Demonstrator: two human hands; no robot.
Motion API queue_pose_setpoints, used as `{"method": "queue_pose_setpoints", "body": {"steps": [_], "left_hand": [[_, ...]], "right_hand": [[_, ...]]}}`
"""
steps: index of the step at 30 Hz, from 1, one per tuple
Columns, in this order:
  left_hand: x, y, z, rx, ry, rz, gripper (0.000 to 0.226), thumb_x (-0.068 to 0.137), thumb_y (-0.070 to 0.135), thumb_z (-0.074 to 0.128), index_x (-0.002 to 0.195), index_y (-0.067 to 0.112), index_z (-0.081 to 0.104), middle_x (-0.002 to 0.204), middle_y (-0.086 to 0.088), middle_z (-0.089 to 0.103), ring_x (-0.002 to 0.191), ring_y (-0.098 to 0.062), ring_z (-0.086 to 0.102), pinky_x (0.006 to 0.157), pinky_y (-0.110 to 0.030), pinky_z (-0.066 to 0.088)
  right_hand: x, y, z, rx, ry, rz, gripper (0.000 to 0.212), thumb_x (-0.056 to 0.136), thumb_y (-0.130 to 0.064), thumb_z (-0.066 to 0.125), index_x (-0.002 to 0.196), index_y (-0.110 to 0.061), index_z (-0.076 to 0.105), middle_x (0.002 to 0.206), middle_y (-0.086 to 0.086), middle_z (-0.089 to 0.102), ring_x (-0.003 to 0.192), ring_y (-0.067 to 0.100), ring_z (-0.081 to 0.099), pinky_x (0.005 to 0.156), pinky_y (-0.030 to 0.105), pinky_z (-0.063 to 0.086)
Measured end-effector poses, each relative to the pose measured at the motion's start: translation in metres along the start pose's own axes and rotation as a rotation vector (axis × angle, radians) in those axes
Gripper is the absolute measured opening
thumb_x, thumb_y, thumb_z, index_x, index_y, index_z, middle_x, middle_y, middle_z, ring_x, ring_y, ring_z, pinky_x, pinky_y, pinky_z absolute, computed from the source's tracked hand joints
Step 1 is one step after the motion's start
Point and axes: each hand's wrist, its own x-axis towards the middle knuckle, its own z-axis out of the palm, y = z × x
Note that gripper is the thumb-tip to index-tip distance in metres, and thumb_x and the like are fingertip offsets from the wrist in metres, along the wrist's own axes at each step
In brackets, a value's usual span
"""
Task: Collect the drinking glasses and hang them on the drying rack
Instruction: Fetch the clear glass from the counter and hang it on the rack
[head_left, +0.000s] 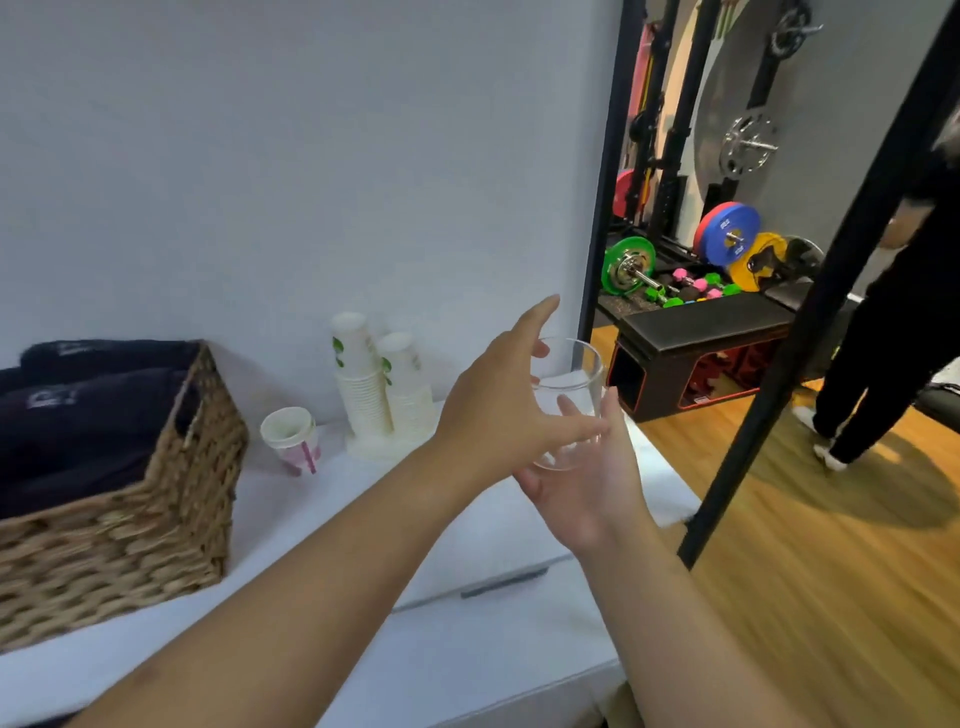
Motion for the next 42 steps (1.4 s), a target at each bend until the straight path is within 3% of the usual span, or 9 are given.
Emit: {"method": "queue_pose_setpoints", "body": {"steps": [4, 9, 15, 18, 22, 25, 31, 35, 42], "left_hand": [[-0.051, 0.02, -0.048, -0.002, 0.027, -0.045, 0.116, 0.061, 0.058, 0.092, 0.153, 0.059, 0.021, 0.136, 0.019, 0.054, 0.11, -0.008, 0.063, 0.088, -0.035, 0.061], [-0.121, 0.025, -0.128, -0.014, 0.081, -0.093, 0.111, 0.057, 0.063, 0.088, 0.148, 0.067, 0.024, 0.129, 0.029, 0.05, 0.109, 0.008, 0.058, 0.093, -0.035, 0.057], [-0.223, 0.006, -0.265, 0.057, 0.166, -0.13, 0.103, 0.063, 0.074, 0.084, 0.148, 0.067, 0.027, 0.134, 0.033, 0.051, 0.114, 0.009, 0.059, 0.097, -0.03, 0.055], [-0.289, -0.015, -0.347, -0.023, 0.274, -0.203, 0.077, 0.079, 0.075, 0.066, 0.149, 0.056, 0.04, 0.136, 0.027, 0.056, 0.117, 0.004, 0.062, 0.1, -0.031, 0.054], [-0.395, -0.051, -0.457, 0.054, 0.424, -0.302, 0.064, 0.088, 0.079, 0.044, 0.143, 0.047, 0.054, 0.132, 0.022, 0.064, 0.117, 0.004, 0.063, 0.099, -0.028, 0.052], [-0.479, -0.073, -0.526, 0.104, 0.488, -0.387, 0.053, 0.092, 0.074, 0.045, 0.136, 0.048, 0.059, 0.127, 0.021, 0.067, 0.118, 0.002, 0.063, 0.101, -0.03, 0.051], [-0.626, -0.092, -0.627, 0.227, 0.594, -0.518, 0.041, 0.102, 0.058, 0.05, 0.137, 0.04, 0.061, 0.122, 0.02, 0.069, 0.11, 0.008, 0.062, 0.086, -0.007, 0.046], [-0.702, -0.096, -0.673, 0.296, 0.69, -0.584, 0.045, 0.102, 0.056, 0.049, 0.141, 0.036, 0.06, 0.127, 0.017, 0.067, 0.114, 0.007, 0.061, 0.09, -0.011, 0.049], [-0.777, -0.121, -0.728, 0.401, 0.929, -0.712, 0.042, 0.104, 0.058, 0.047, 0.136, 0.036, 0.063, 0.122, 0.021, 0.067, 0.109, 0.012, 0.06, 0.087, -0.012, 0.045]], "right_hand": [[-0.041, 0.03, 0.032, 0.045, -0.103, 0.072, 0.065, 0.093, -0.066, 0.066, 0.14, -0.022, 0.057, 0.124, 0.017, 0.077, 0.12, 0.039, 0.071, 0.1, 0.054, 0.058], [-0.09, 0.081, 0.083, 0.087, -0.242, 0.172, 0.067, 0.094, -0.056, 0.068, 0.146, -0.015, 0.057, 0.137, 0.019, 0.07, 0.13, 0.034, 0.066, 0.116, 0.045, 0.045], [-0.151, 0.183, 0.167, 0.091, -0.449, 0.333, 0.06, 0.096, -0.053, 0.065, 0.138, -0.01, 0.066, 0.132, 0.017, 0.073, 0.108, 0.029, 0.076, 0.067, 0.033, 0.066], [-0.187, 0.245, 0.218, 0.057, -0.506, 0.413, 0.052, 0.093, -0.054, 0.07, 0.119, -0.011, 0.08, 0.133, 0.014, 0.072, 0.104, 0.028, 0.074, 0.059, 0.028, 0.063], [-0.242, 0.339, 0.278, 0.005, -0.559, 0.509, 0.052, 0.091, -0.051, 0.075, 0.126, -0.013, 0.068, 0.128, 0.017, 0.072, 0.095, 0.036, 0.073, 0.047, 0.027, 0.058], [-0.281, 0.415, 0.318, 0.0, -0.599, 0.573, 0.056, 0.086, -0.05, 0.081, 0.127, -0.014, 0.068, 0.125, 0.015, 0.073, 0.096, 0.035, 0.074, 0.046, 0.027, 0.057], [-0.356, 0.556, 0.381, -0.068, -0.659, 0.761, 0.062, 0.079, -0.052, 0.084, 0.126, -0.016, 0.066, 0.12, 0.02, 0.071, 0.09, 0.037, 0.074, 0.043, 0.027, 0.055], [-0.395, 0.628, 0.412, -0.106, -0.682, 0.877, 0.066, 0.075, -0.05, 0.086, 0.127, -0.016, 0.067, 0.123, 0.023, 0.07, 0.092, 0.039, 0.073, 0.046, 0.028, 0.056], [-0.439, 0.734, 0.462, -0.163, -0.725, 1.09, 0.054, 0.088, -0.052, 0.075, 0.127, -0.016, 0.062, 0.119, 0.02, 0.072, 0.093, 0.039, 0.074, 0.044, 0.027, 0.055]]}}
